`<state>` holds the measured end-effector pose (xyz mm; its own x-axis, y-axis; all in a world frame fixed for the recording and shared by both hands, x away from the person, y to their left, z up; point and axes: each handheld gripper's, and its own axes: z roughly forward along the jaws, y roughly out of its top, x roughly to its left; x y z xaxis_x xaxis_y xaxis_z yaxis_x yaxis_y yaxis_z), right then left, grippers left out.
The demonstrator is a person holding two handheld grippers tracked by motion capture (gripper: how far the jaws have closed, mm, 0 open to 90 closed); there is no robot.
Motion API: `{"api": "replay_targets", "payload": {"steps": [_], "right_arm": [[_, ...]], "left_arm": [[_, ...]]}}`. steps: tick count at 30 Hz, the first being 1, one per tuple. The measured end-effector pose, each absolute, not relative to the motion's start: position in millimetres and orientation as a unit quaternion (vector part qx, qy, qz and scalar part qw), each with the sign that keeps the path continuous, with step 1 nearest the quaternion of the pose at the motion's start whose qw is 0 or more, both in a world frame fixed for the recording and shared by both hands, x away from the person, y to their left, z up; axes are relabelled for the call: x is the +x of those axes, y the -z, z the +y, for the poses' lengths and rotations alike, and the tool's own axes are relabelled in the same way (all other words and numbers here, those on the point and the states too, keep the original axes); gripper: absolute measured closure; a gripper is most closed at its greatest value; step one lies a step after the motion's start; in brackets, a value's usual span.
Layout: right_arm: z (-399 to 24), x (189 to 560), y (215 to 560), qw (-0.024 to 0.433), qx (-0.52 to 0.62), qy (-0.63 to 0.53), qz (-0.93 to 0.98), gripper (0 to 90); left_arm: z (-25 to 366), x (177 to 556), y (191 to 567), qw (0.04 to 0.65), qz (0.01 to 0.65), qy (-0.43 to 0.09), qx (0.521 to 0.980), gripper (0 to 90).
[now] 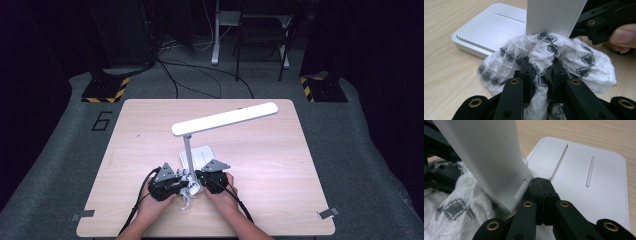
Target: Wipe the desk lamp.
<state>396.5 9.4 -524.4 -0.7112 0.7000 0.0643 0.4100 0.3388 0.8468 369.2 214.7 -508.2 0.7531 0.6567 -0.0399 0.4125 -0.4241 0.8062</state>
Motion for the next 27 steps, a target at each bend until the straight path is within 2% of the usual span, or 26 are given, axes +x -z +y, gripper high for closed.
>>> {"api": "replay_targets", "payload": {"steps": [8, 20, 27], "right_arm": [[9, 396, 524, 0.160, 0.347, -0.459, 0.802, 90.0], [8, 395, 525, 0.155, 0.345, -0.460, 0.803, 90.0], [8, 394, 525, 0.153, 0.349, -0.460, 0.802, 90.0]], "left_arm": [[216, 371, 505, 0.426, 0.322, -0.133, 0.835, 76.2], [227, 360, 453, 0.513, 0.310, -0.158, 0.785, 76.2], [223, 363, 466, 0.497, 0.315, -0.152, 0.794, 76.0]]}}
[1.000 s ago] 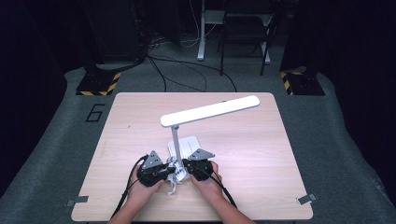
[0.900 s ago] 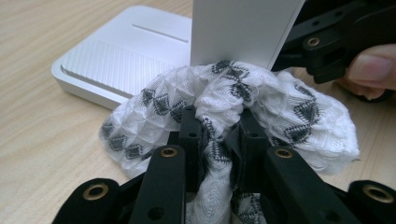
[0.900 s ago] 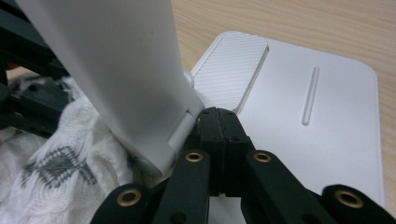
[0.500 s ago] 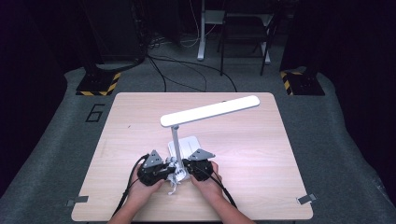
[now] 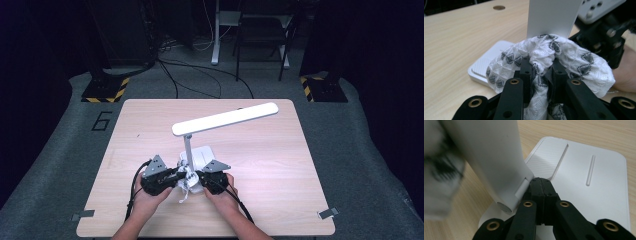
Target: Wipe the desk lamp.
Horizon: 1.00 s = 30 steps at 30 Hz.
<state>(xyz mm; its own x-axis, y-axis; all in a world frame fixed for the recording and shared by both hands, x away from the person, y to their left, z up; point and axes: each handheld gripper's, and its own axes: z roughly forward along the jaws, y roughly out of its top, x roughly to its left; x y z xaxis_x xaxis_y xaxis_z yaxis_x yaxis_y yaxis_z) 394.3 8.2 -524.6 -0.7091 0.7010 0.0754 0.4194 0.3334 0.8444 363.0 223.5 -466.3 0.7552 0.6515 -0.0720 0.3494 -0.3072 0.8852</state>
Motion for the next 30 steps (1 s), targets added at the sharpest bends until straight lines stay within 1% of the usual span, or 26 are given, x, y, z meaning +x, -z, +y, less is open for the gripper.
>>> {"api": "replay_targets", "payload": {"steps": [4, 11, 16, 22, 26, 30], "right_arm": [[8, 394, 525, 0.156, 0.349, -0.461, 0.801, 90.0], [8, 395, 525, 0.154, 0.347, -0.460, 0.803, 90.0], [8, 395, 525, 0.153, 0.344, -0.461, 0.804, 90.0], [7, 396, 524, 0.153, 0.344, -0.461, 0.804, 90.0], [7, 396, 524, 0.153, 0.343, -0.461, 0.804, 90.0], [6, 395, 524, 0.152, 0.345, -0.460, 0.804, 90.0]], "left_arm": [[223, 366, 478, 0.476, 0.315, -0.143, 0.809, 76.0], [219, 369, 494, 0.452, 0.322, -0.133, 0.821, 76.0], [213, 369, 507, 0.424, 0.317, -0.137, 0.837, 75.9], [212, 370, 513, 0.423, 0.320, -0.125, 0.839, 75.7], [210, 369, 514, 0.387, 0.308, -0.157, 0.855, 76.0], [213, 370, 514, 0.381, 0.313, -0.154, 0.856, 76.0]]}}
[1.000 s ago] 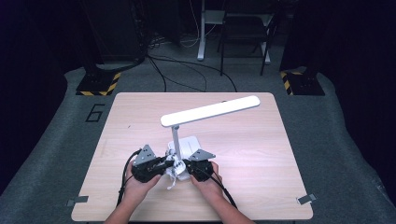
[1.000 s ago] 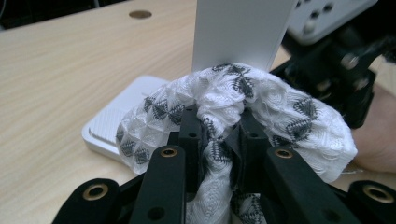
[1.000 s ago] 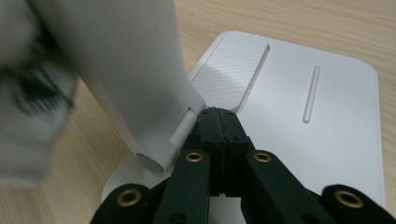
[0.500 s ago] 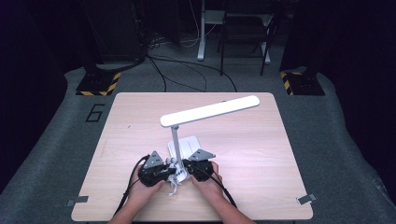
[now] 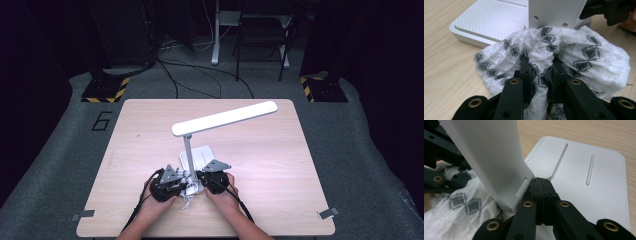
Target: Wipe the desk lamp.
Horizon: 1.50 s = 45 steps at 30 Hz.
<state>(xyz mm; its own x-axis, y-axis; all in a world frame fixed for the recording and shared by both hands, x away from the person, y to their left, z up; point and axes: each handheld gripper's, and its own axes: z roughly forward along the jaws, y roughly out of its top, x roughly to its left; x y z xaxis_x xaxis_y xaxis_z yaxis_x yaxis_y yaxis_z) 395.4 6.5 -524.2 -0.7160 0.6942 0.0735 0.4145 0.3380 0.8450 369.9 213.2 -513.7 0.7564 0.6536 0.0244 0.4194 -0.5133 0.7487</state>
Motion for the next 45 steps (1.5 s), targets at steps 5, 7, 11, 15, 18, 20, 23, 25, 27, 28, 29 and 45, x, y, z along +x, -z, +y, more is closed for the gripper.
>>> {"api": "replay_targets", "payload": {"steps": [5, 7, 11, 15, 18, 20, 23, 25, 27, 28, 29, 45], "right_arm": [[4, 396, 523, 0.148, 0.348, -0.455, 0.806, 82.5], [1, 396, 521, 0.143, 0.347, -0.451, 0.810, 80.2], [-2, 388, 516, 0.144, 0.337, -0.445, 0.817, 78.4], [-5, 379, 510, 0.149, 0.325, -0.453, 0.817, 77.3], [-8, 374, 508, 0.148, 0.324, -0.457, 0.815, 75.6], [-10, 370, 508, 0.134, 0.328, -0.464, 0.812, 73.0], [-9, 369, 509, 0.136, 0.331, -0.465, 0.810, 68.8], [-8, 370, 510, 0.131, 0.329, -0.470, 0.809, 67.1], [-6, 371, 511, 0.133, 0.322, -0.468, 0.812, 66.5], [-5, 370, 511, 0.131, 0.320, -0.468, 0.813, 65.2], [-4, 368, 511, 0.126, 0.324, -0.467, 0.813, 64.5], [12, 394, 522, 0.112, 0.291, -0.465, 0.829, 46.0]], "left_arm": [[224, 371, 508, 0.387, 0.317, -0.151, 0.853, 75.9], [232, 372, 503, 0.393, 0.325, -0.155, 0.846, 75.9], [246, 373, 498, 0.407, 0.345, -0.163, 0.830, 75.7], [258, 373, 491, 0.418, 0.353, -0.173, 0.819, 75.4], [263, 371, 485, 0.429, 0.357, -0.183, 0.810, 75.3], [266, 371, 482, 0.434, 0.359, -0.182, 0.806, 75.2], [271, 370, 480, 0.444, 0.367, -0.187, 0.796, 75.0], [275, 370, 480, 0.445, 0.370, -0.184, 0.795, 75.0], [277, 371, 480, 0.447, 0.374, -0.186, 0.791, 74.9], [278, 371, 480, 0.446, 0.374, -0.185, 0.792, 74.9], [279, 371, 481, 0.447, 0.377, -0.183, 0.790, 74.9], [292, 368, 480, 0.452, 0.388, -0.185, 0.781, 74.5]]}}
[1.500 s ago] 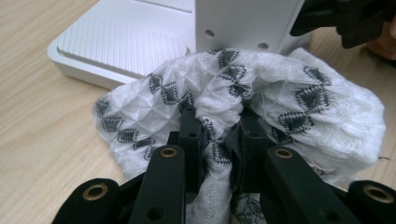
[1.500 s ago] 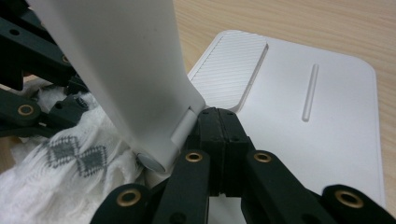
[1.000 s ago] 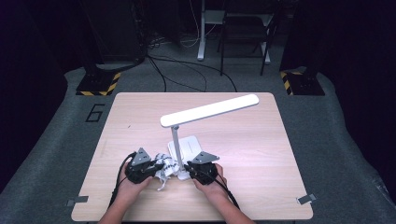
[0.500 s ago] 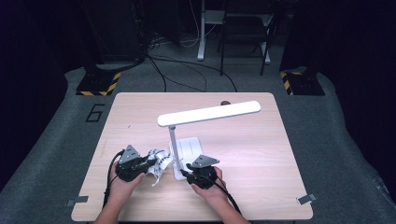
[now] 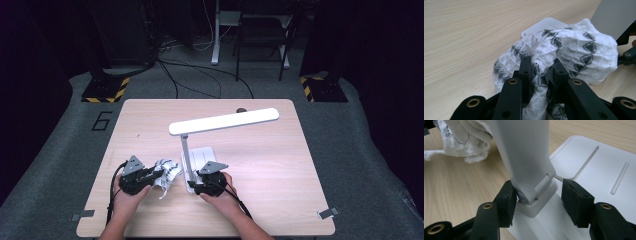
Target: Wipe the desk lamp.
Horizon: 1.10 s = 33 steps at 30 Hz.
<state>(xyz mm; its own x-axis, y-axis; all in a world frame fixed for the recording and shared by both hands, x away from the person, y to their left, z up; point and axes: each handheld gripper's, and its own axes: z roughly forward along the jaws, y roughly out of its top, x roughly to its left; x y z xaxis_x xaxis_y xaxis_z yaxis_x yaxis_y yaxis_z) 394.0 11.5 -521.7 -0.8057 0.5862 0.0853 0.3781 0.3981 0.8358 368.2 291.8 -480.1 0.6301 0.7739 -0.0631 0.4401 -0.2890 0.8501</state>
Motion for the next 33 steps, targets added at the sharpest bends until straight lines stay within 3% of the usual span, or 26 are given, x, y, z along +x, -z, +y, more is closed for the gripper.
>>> {"api": "replay_targets", "payload": {"steps": [33], "right_arm": [[25, 415, 520, 0.093, 0.227, -0.460, 0.853, 45.0]], "left_arm": [[301, 367, 480, 0.459, 0.399, -0.183, 0.772, 74.3]]}}
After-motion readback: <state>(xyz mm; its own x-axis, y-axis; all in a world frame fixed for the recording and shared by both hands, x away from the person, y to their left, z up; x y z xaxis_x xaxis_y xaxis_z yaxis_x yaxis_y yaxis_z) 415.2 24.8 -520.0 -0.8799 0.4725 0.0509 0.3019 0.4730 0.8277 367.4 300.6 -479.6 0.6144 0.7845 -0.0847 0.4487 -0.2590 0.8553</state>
